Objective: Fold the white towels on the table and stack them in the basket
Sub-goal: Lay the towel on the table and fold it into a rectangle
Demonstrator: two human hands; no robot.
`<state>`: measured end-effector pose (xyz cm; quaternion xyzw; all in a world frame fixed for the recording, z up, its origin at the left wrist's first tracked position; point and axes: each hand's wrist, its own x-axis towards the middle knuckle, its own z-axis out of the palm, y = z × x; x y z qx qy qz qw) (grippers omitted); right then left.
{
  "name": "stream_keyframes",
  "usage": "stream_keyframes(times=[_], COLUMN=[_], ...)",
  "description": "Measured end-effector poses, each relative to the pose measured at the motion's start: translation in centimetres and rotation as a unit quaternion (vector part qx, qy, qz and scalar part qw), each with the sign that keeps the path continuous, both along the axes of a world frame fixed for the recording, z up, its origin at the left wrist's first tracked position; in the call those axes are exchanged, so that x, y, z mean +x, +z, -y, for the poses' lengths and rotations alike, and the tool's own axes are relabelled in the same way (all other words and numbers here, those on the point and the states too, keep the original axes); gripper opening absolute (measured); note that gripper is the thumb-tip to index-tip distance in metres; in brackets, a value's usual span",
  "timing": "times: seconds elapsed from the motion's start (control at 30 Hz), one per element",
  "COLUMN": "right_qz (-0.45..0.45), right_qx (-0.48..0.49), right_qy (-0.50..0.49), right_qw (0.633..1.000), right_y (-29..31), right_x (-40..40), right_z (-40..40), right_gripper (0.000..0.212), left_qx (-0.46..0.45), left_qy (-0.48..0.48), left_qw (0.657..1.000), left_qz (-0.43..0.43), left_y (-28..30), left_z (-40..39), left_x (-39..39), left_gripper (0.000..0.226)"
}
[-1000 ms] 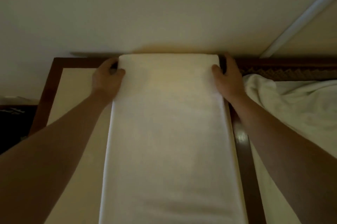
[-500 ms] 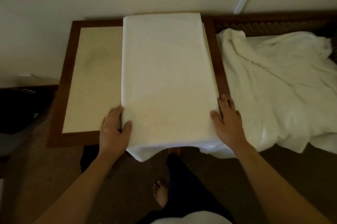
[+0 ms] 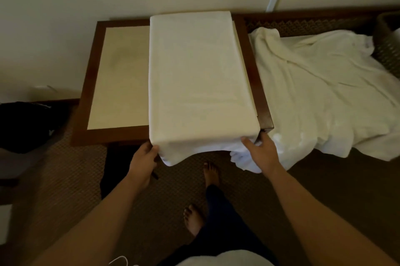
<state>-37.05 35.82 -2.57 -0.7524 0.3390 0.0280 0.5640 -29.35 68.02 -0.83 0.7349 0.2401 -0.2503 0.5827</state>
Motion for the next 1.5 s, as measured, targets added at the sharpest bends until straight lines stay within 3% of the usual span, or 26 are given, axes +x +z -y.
stream_keyframes(times=[0.1,0.2,0.37,0.43,0.57,0.63,0.73,0.83,0.93,1.03,1.13,1.2,1.27,1.33,1.4,1.5], right_qz=[-0.01,-0.011,-0.037,-0.042,-0.05,-0.053,-0.03,-0.008,0.007,0.04,0.05,0.071,0.093,0.087,0.053,-0.046], right_qx=[-0.027,0.006,0.004,0.008,0.013,0.036,0.115,0.234,0.289,0.3,0.205,0.112,0.09,0.075,0.063,-0.016], right_qy=[0.027,0.039,0.066,0.081,0.117,0.119,0.084,0.051,0.069,0.119,0.119,0.102,0.058,0.022,0.001,0.048], right_qw=[0.999,0.999,0.997,0.996,0.992,0.991,0.989,0.971,0.955,0.946,0.97,0.986,0.99,0.993,0.997,0.998], right_y=[-0.1,0.1,1.2,2.1,4.4,6.0,9.2,12.0,13.5,14.0,14.5,14.8,15.0,14.4,12.1,8.0], right_x=[0.3,-0.5,-2.9,-3.8,-4.4,-4.4,-3.4,-1.9,0.2,3.2,7.5,11.4,15.8,20.3,24.6,28.3], right_z=[1.1,1.2,0.8,0.8,1.7,2.3,3.1,4.0,5.5,6.6,7.0,6.9,6.8,7.1,7.1,6.7], right_gripper=[0.032,0.021,0.032,0.039,0.06,0.055,0.031,0.039,0.053,0.039,0.078,0.066,0.025,0.006,0.009,0.031], left_qx=[-0.005,0.01,-0.001,0.01,0.065,0.061,0.031,-0.047,-0.165,-0.189,-0.135,-0.058,-0.002,0.027,0.064,0.141], left_qy=[-0.032,-0.049,-0.071,-0.083,-0.098,-0.097,-0.105,-0.06,-0.006,-0.023,-0.061,-0.09,-0.098,-0.082,-0.068,-0.112], left_qw=[0.999,0.999,0.997,0.996,0.993,0.992,0.993,0.997,0.984,0.98,0.989,0.994,0.995,0.995,0.994,0.983], left_qz=[-0.005,0.017,-0.014,-0.018,0.014,0.045,0.053,-0.015,-0.067,-0.061,-0.027,-0.003,0.026,0.049,0.052,0.043], left_y=[-0.5,-1.0,-1.2,-0.7,2.1,3.9,6.6,8.9,11.1,12.7,13.3,12.8,12.1,11.0,9.2,6.4], left_z=[-0.8,-1.3,-1.8,-2.0,-2.1,-2.0,-2.0,-2.4,-3.4,-3.4,-2.5,-1.8,-0.6,0.9,2.4,4.1], left_x=[0.2,-0.5,-3.0,-4.0,-4.8,-4.8,-3.9,-1.4,2.1,6.1,10.7,14.4,18.4,22.1,25.2,27.6], left_gripper=[0.035,0.026,0.02,0.028,0.033,0.033,0.02,0.024,0.037,0.038,0.014,0.021,0.027,0.028,0.025,0.028])
